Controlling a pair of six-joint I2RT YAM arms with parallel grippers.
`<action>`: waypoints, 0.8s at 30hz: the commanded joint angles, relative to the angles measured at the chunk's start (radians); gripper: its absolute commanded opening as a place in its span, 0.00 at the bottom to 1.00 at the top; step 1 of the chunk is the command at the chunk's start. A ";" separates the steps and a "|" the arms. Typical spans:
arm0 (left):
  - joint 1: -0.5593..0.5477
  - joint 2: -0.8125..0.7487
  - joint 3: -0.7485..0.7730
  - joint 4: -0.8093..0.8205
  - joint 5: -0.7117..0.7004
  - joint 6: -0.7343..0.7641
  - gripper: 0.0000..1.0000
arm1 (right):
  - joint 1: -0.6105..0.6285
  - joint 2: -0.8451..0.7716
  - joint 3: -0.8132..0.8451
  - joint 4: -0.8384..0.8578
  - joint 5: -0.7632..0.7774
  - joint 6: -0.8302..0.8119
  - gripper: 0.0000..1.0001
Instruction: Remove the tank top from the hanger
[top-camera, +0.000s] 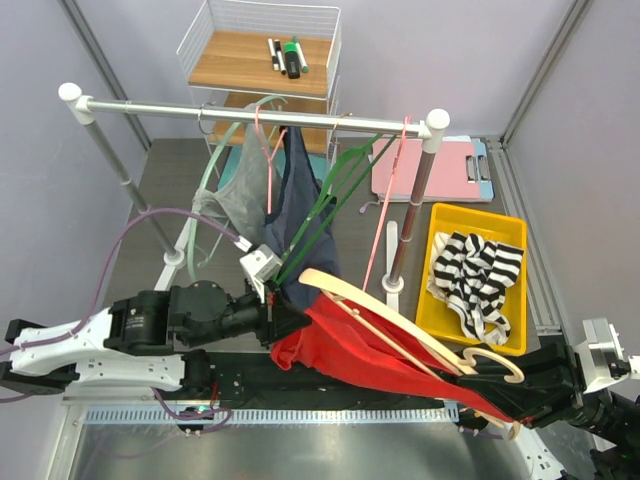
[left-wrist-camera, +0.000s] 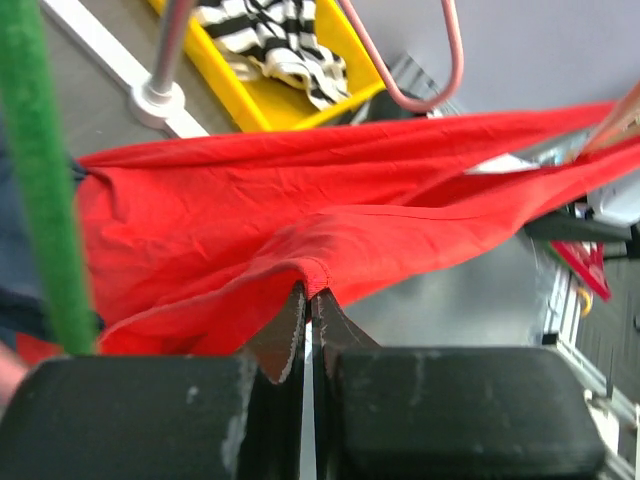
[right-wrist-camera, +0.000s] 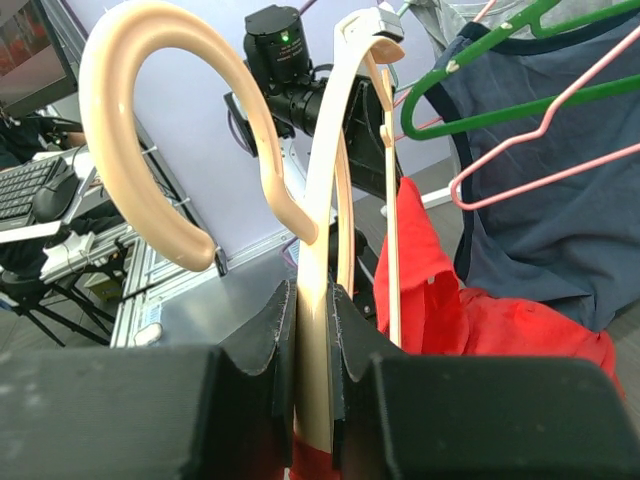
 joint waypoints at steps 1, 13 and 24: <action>0.000 -0.005 0.067 0.061 0.112 0.084 0.00 | 0.003 0.035 -0.033 0.091 -0.034 0.024 0.01; 0.000 -0.256 0.090 0.040 0.299 0.213 0.60 | 0.003 0.114 -0.130 0.076 -0.144 -0.096 0.01; 0.000 0.024 0.394 0.028 0.358 0.354 0.80 | 0.003 0.072 -0.171 0.013 -0.244 -0.082 0.01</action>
